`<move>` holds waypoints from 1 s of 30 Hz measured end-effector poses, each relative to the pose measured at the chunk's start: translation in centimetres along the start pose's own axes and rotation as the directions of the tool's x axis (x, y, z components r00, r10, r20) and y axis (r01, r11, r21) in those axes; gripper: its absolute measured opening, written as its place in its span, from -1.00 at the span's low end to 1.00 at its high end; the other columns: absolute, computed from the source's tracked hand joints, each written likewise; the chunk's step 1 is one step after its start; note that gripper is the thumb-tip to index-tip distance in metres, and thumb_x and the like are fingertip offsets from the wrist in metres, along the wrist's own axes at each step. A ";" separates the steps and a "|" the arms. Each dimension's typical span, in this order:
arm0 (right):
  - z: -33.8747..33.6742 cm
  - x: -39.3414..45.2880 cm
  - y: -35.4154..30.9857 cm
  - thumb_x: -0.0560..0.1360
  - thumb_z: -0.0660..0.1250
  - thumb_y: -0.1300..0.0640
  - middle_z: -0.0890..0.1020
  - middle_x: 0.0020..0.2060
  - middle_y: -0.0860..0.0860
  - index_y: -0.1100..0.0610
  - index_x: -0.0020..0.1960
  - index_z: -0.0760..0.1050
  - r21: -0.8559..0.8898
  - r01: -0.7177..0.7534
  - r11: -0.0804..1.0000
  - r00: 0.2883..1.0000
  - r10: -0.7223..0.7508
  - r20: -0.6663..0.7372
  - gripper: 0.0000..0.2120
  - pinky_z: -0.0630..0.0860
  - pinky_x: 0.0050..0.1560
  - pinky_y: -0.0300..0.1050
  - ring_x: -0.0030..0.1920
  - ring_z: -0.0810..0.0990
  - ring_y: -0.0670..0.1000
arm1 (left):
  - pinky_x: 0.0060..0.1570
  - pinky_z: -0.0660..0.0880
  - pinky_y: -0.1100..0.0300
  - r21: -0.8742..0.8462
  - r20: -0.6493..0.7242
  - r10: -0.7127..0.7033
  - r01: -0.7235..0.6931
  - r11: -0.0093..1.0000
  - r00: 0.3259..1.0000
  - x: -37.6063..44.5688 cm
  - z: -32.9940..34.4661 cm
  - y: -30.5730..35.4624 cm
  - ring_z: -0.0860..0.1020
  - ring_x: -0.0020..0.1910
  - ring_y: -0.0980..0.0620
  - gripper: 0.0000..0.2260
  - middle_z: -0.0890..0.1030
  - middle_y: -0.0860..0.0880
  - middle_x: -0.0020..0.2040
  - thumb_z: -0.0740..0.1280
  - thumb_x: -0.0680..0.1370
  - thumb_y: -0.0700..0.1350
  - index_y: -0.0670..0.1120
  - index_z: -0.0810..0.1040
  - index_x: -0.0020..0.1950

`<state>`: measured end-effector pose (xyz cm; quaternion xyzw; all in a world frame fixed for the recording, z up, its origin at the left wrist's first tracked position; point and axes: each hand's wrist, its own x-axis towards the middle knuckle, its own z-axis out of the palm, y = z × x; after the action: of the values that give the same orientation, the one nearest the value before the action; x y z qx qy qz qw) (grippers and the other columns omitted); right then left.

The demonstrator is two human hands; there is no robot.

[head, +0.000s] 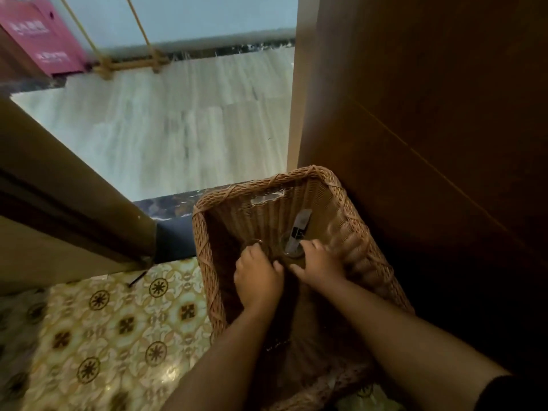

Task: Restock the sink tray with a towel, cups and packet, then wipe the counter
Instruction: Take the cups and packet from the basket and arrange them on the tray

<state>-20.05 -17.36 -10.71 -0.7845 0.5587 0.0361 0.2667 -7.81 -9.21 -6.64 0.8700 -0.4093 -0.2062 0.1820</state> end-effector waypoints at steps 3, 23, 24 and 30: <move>3.2 3.7 1.4 0.41 0.42 -0.12 0.37 0.34 0.11 0.06 0.41 0.26 0.215 -0.160 0.963 0.987 0.156 0.037 -0.33 0.41 0.24 0.05 0.30 0.39 0.14 | 0.23 0.44 -0.06 -0.087 0.008 -0.261 0.261 0.961 0.965 2.8 4.4 -1.5 0.41 0.31 -0.13 -0.45 0.40 -0.13 0.37 0.37 0.50 0.02 -0.09 0.29 0.43; 14.9 13.7 5.0 0.33 0.56 0.09 0.11 0.52 0.14 0.10 0.56 -0.07 0.565 -0.205 0.800 0.973 0.229 0.029 0.04 0.12 0.45 0.20 0.49 0.11 0.16 | 0.39 0.26 -0.12 -0.473 0.105 -0.474 0.464 0.749 0.874 10.9 17.7 -8.6 0.16 0.52 -0.17 -0.02 0.08 -0.16 0.59 0.52 0.43 0.01 -0.05 -0.12 0.59; 14.9 13.8 5.0 0.35 0.55 0.11 0.11 0.52 0.14 0.10 0.56 -0.07 0.571 -0.206 0.795 0.973 0.230 0.031 0.02 0.13 0.45 0.20 0.49 0.12 0.16 | 0.38 0.26 -0.09 -0.472 0.104 -0.472 0.461 0.752 0.876 11.0 17.8 -8.6 0.19 0.51 -0.17 -0.04 0.10 -0.16 0.58 0.51 0.44 0.00 -0.06 -0.10 0.59; 14.4 13.4 4.8 0.33 0.55 0.06 0.25 0.43 0.14 0.09 0.53 0.06 0.552 -0.145 0.821 0.982 0.190 -0.024 -0.05 0.23 0.40 0.10 0.41 0.26 0.15 | 0.33 0.35 -0.11 -0.440 0.109 -0.468 0.465 0.768 0.877 11.0 17.6 -8.2 0.25 0.49 -0.16 -0.08 0.11 -0.11 0.58 0.49 0.44 0.03 -0.05 -0.05 0.59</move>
<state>-15.90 -23.41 -29.59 -0.6239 0.6222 -0.1324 0.4539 -5.17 -15.53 -27.90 0.8779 -0.1202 -0.3315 0.3240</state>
